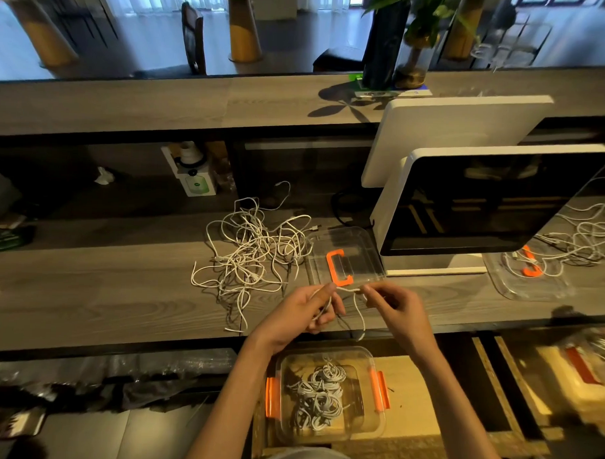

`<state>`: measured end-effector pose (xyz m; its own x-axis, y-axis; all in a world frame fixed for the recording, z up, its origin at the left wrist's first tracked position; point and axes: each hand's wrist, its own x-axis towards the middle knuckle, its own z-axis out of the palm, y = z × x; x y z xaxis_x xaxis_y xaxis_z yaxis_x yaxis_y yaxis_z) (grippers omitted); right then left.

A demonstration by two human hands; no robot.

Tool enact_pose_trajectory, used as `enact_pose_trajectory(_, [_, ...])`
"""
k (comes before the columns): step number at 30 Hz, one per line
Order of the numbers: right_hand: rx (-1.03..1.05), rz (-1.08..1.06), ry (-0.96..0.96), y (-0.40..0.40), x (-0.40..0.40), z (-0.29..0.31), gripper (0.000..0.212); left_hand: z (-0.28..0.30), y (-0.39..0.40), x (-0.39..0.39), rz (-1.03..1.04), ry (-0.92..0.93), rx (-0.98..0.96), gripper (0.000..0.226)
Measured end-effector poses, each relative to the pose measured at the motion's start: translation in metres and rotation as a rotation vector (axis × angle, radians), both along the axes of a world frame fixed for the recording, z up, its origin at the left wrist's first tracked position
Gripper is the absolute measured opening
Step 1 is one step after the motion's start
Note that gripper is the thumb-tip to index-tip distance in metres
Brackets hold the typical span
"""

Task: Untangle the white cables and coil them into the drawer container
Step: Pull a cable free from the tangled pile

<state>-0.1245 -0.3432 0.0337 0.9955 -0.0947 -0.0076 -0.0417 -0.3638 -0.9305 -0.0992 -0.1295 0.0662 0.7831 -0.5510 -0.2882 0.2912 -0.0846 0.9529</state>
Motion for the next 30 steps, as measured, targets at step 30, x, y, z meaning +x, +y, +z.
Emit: enact_pose_trajectory(30, [0.200, 0.100, 0.044, 0.002, 0.000, 0.010, 0.015, 0.006, -0.015, 0.017, 0.817, 0.251, -0.703, 0.040])
